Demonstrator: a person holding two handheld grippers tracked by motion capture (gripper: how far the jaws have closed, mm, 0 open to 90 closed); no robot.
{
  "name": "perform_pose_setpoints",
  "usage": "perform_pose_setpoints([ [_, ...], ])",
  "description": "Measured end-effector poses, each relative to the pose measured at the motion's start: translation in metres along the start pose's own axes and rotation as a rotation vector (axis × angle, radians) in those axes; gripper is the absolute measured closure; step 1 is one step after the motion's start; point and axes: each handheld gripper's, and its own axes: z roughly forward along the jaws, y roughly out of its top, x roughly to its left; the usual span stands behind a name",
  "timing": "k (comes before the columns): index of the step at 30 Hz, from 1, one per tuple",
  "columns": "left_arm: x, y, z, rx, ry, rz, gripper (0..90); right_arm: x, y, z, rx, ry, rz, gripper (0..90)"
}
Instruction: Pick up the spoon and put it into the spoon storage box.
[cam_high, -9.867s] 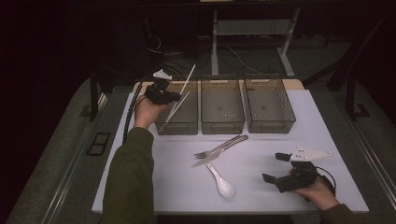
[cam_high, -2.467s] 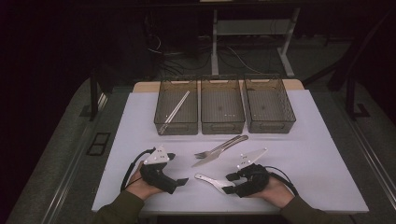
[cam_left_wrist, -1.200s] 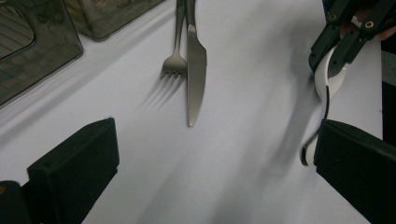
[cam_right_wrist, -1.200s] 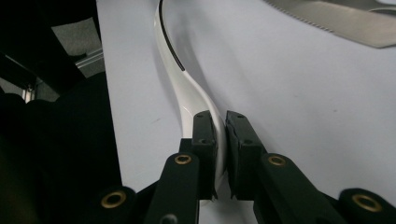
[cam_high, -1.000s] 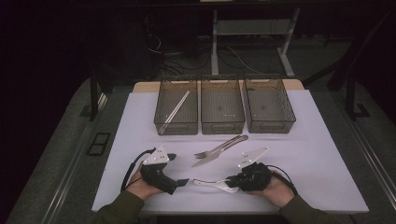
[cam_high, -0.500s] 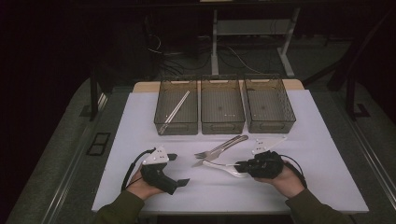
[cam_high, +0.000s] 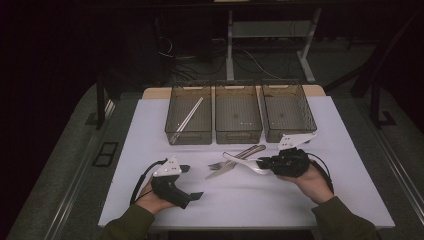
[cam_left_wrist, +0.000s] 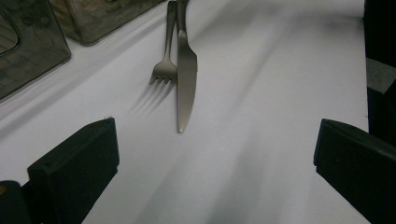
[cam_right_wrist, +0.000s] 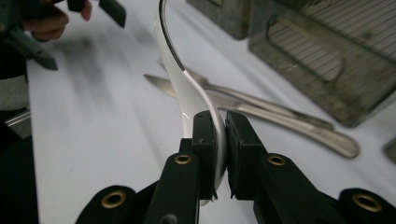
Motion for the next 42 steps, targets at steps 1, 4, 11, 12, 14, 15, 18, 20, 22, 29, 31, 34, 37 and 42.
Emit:
perform_pose_setpoints([
  [1, 0.000, 0.000, 0.000, 0.001, 0.000, 0.000, 0.0, -0.002, 0.002, -0.001, -0.009, -0.003, 0.000, 82.7],
  [4, 0.000, 0.000, 0.000, 0.002, 0.001, 0.004, 0.0, -0.008, 0.007, -0.002, -0.017, -0.016, 0.000, 82.7],
  [11, 0.001, 0.000, 0.000, -0.001, -0.002, 0.001, 0.0, -0.020, 0.016, -0.007, -0.044, -0.046, 0.009, 82.7],
  [12, 0.001, 0.000, 0.000, -0.002, -0.001, 0.000, 0.0, -0.022, 0.018, -0.007, -0.051, -0.049, 0.013, 82.7],
  [14, 0.000, 0.000, 0.000, -0.004, -0.003, -0.005, 0.0, -0.027, 0.021, -0.008, -0.059, -0.062, 0.015, 82.7],
  [15, 0.000, 0.000, 0.000, -0.003, -0.004, -0.007, 0.0, -0.030, 0.023, -0.008, -0.063, -0.067, 0.018, 82.7],
  [18, 0.000, 0.000, 0.000, -0.005, -0.004, -0.010, 0.0, -0.039, 0.032, -0.009, -0.071, -0.092, 0.025, 82.7],
  [20, 0.000, 0.001, 0.000, -0.008, -0.003, -0.010, 0.0, -0.045, 0.039, -0.009, -0.074, -0.105, 0.026, 82.7],
  [22, 0.001, 0.001, 0.000, -0.013, -0.003, -0.012, 0.0, -0.051, 0.047, -0.009, -0.075, -0.125, 0.026, 82.7],
  [29, 0.000, 0.001, 0.000, -0.010, -0.003, -0.012, 0.0, -0.069, 0.072, 0.001, -0.064, -0.158, 0.020, 82.6],
  [31, 0.000, 0.001, -0.001, -0.015, -0.001, -0.014, 0.0, -0.074, 0.077, 0.007, -0.058, -0.162, 0.030, 82.6],
  [34, -0.001, 0.001, 0.000, -0.013, -0.005, -0.011, 0.0, -0.082, 0.082, 0.018, -0.040, -0.177, 0.033, 82.6],
  [37, -0.001, 0.000, 0.000, -0.007, -0.008, -0.006, 0.0, -0.089, 0.085, 0.029, -0.023, -0.191, 0.051, 82.6],
  [42, -0.002, 0.001, 0.000, -0.007, -0.011, -0.002, 0.0, -0.098, 0.087, 0.049, 0.035, -0.212, 0.052, 82.6],
])
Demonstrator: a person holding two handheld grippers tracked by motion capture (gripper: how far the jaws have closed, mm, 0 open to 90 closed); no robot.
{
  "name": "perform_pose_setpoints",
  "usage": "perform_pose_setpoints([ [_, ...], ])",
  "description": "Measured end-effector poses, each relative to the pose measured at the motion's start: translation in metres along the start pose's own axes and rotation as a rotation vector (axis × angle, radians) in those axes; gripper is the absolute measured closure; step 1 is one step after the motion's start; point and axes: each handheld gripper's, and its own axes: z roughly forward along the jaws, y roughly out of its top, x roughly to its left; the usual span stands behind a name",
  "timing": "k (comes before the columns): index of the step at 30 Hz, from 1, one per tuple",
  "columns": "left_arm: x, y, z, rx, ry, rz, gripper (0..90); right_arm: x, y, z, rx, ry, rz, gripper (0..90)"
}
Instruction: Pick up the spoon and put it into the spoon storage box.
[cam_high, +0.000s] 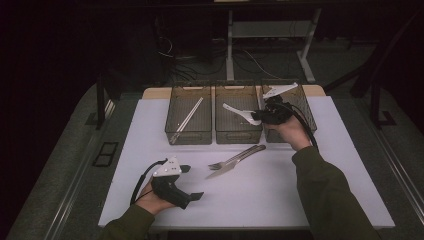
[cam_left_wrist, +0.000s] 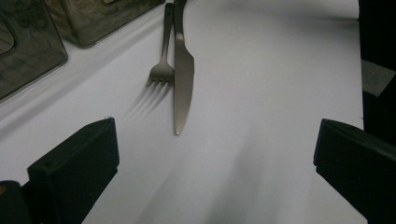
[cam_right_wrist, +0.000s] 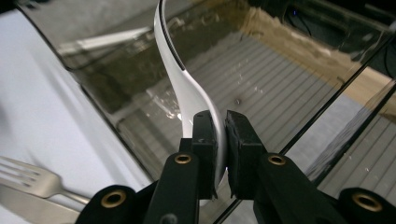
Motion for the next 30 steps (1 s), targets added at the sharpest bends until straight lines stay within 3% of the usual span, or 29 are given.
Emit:
perform_pose_setpoints([
  [7, 0.000, 0.000, 0.001, -0.003, -0.002, -0.004, 0.0, 0.004, -0.005, 0.020, 0.097, -0.018, -0.032, 82.5],
  [12, -0.001, 0.000, 0.001, -0.002, -0.002, 0.000, 0.0, 0.008, -0.005, 0.026, 0.121, -0.008, -0.041, 81.0],
  [17, -0.001, 0.000, 0.001, -0.006, -0.003, -0.004, 0.0, 0.007, -0.005, 0.021, 0.092, 0.014, -0.012, 74.2],
  [26, -0.001, 0.000, 0.001, 0.000, 0.001, 0.003, 0.0, 0.005, -0.005, -0.006, -0.032, 0.079, 0.063, 59.8],
  [30, -0.001, 0.000, 0.000, 0.006, 0.001, 0.007, 0.0, 0.008, -0.011, -0.019, -0.065, 0.083, 0.053, 57.4],
])
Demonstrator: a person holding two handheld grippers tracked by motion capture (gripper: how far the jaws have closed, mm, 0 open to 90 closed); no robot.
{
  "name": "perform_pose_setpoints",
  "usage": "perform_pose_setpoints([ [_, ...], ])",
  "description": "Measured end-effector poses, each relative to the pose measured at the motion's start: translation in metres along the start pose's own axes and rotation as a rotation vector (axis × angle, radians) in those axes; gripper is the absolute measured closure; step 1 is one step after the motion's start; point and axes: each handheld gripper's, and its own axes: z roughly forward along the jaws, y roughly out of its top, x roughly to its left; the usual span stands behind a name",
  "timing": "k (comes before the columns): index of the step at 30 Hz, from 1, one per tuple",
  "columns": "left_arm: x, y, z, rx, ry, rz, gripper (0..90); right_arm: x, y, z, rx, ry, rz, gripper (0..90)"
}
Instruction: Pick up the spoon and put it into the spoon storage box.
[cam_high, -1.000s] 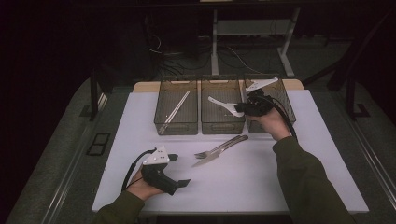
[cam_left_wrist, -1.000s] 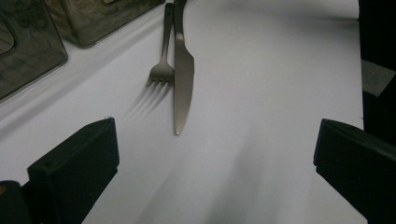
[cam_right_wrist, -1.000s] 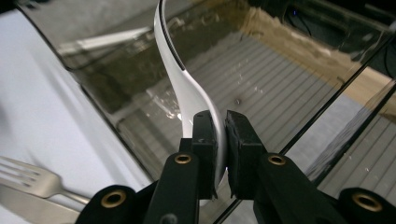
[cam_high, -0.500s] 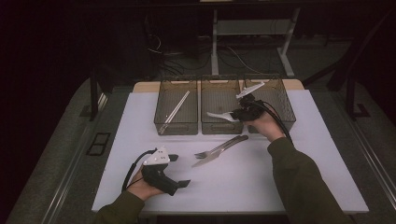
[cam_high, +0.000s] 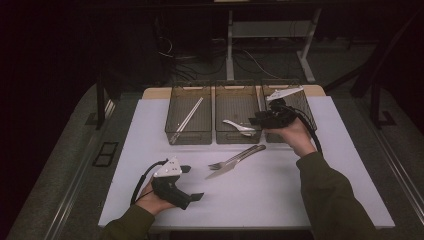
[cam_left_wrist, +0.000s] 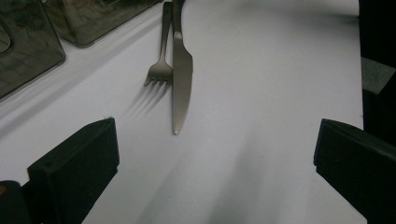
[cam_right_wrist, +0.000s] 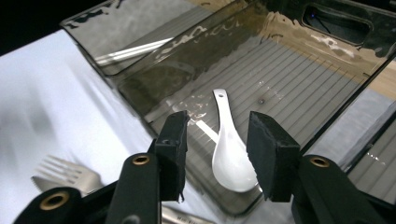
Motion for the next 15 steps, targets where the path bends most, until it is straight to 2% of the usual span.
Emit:
perform_pose_setpoints([
  [4, 0.000, 0.000, 0.000, 0.000, 0.002, -0.001, 0.0, 0.006, -0.008, -0.012, -0.030, 0.012, -0.014, 58.8],
  [9, 0.000, 0.000, 0.000, 0.000, 0.004, -0.003, 0.0, 0.013, -0.021, -0.024, -0.049, 0.008, -0.034, 68.2],
  [15, 0.000, 0.000, 0.000, 0.000, 0.004, -0.003, 0.0, 0.020, -0.036, -0.032, -0.048, 0.034, -0.049, 79.6],
])
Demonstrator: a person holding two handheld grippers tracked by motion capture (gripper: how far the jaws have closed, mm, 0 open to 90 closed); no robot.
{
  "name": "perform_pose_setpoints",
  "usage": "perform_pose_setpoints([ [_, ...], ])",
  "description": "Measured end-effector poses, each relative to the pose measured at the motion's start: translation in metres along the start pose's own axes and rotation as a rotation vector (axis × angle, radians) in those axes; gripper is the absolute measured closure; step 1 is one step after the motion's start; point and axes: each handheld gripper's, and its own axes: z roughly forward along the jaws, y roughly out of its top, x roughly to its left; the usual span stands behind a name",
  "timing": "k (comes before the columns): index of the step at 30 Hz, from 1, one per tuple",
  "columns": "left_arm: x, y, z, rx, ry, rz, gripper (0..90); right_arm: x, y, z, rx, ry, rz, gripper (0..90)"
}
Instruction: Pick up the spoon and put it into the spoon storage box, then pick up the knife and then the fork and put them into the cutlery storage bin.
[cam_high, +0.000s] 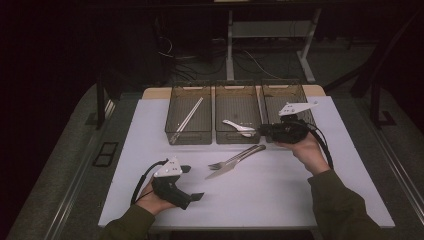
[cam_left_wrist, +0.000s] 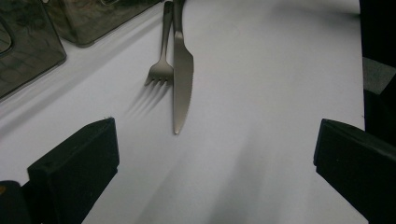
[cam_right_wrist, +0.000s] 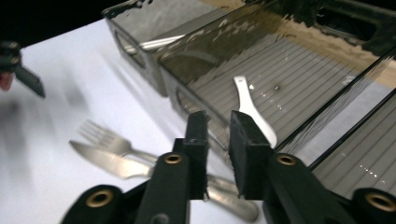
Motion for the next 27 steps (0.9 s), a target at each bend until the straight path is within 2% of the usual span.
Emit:
perform_pose_setpoints([
  [6, -0.001, 0.000, -0.001, 0.002, 0.002, 0.005, 0.0, 0.000, -0.015, 0.003, 0.036, 0.001, -0.002, 89.5],
  [10, -0.001, 0.000, -0.001, -0.007, 0.004, 0.000, 0.0, -0.002, -0.023, 0.010, 0.066, -0.022, 0.006, 89.6],
  [20, 0.000, 0.000, -0.001, -0.005, 0.002, 0.003, 0.0, -0.010, -0.039, 0.040, 0.155, -0.097, 0.022, 89.7],
  [27, -0.001, 0.000, -0.001, -0.005, -0.001, -0.002, 0.0, -0.011, -0.041, 0.056, 0.170, -0.099, 0.021, 89.8],
])
